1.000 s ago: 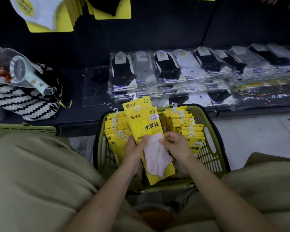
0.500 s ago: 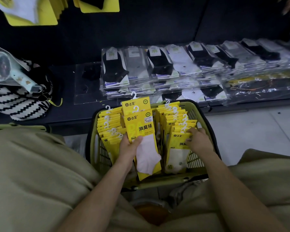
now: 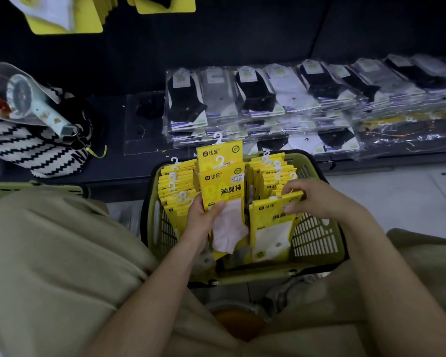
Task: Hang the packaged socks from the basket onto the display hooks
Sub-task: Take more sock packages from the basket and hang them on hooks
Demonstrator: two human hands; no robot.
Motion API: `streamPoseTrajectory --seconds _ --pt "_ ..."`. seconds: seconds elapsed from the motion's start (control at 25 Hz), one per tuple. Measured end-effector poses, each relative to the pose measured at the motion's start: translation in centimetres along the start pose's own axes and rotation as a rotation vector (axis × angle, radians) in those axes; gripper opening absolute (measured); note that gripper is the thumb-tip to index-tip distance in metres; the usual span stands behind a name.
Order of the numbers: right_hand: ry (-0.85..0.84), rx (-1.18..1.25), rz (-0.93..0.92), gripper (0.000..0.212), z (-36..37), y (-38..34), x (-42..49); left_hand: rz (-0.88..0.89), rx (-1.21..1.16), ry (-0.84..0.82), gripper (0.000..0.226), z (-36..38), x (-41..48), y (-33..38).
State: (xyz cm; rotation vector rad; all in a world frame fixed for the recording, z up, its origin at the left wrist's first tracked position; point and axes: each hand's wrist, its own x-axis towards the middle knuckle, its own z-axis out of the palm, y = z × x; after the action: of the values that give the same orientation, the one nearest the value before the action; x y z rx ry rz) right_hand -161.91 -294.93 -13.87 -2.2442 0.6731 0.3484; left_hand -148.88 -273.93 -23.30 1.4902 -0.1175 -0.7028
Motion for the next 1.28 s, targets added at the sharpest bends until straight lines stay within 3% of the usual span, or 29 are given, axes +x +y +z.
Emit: streamPoseTrajectory --seconds 0.16,0.28,0.44,0.6,0.68,0.76,0.84,0.88,0.96,1.04,1.12,1.28 --pt "0.061 0.234 -0.092 0.027 1.5 -1.7 0.2 -0.056 -0.003 -0.109 0.026 1.8 -0.6 -0.9" --pt "0.1 0.478 -0.065 0.037 4.5 -1.6 1.2 -0.167 -0.167 -0.208 0.026 3.0 -0.9 -1.1" --pt "0.17 0.867 0.023 0.053 6.8 -0.1 2.3 -0.267 -0.288 -0.214 0.053 3.7 -0.9 -0.6" --pt "0.072 1.061 0.107 0.038 7.5 1.8 3.0 -0.333 -0.229 -0.247 0.059 5.5 -1.5 -0.9" --pt "0.044 1.148 0.192 0.05 8.0 2.7 3.1 -0.385 -0.11 -0.229 0.049 5.9 -2.0 -1.4" --pt "0.025 0.999 0.255 0.065 8.6 3.4 3.1 -0.421 0.043 -0.232 0.036 5.8 -2.4 -1.9" --pt "-0.01 0.796 0.272 0.067 9.0 4.0 3.3 -0.377 0.153 -0.215 0.012 5.6 -2.5 -2.4" --pt "-0.015 0.751 0.285 0.067 9.1 4.3 3.4 -0.335 0.151 -0.208 0.012 5.6 -2.3 -2.5" --pt "-0.038 0.738 0.299 0.064 9.0 4.5 3.6 -0.238 0.155 -0.241 0.045 5.4 -1.7 -2.8" --pt "-0.109 0.754 0.267 0.062 8.9 4.3 3.6 -0.171 0.204 -0.253 0.059 5.6 -1.3 -2.6" --pt "-0.128 0.827 0.199 0.064 9.2 4.3 3.6 -0.168 0.229 -0.239 0.064 5.9 -0.8 -2.5" --pt "0.081 0.702 0.109 0.059 9.9 4.8 3.9 -0.266 0.325 -0.261 0.065 5.9 0.1 -3.5"
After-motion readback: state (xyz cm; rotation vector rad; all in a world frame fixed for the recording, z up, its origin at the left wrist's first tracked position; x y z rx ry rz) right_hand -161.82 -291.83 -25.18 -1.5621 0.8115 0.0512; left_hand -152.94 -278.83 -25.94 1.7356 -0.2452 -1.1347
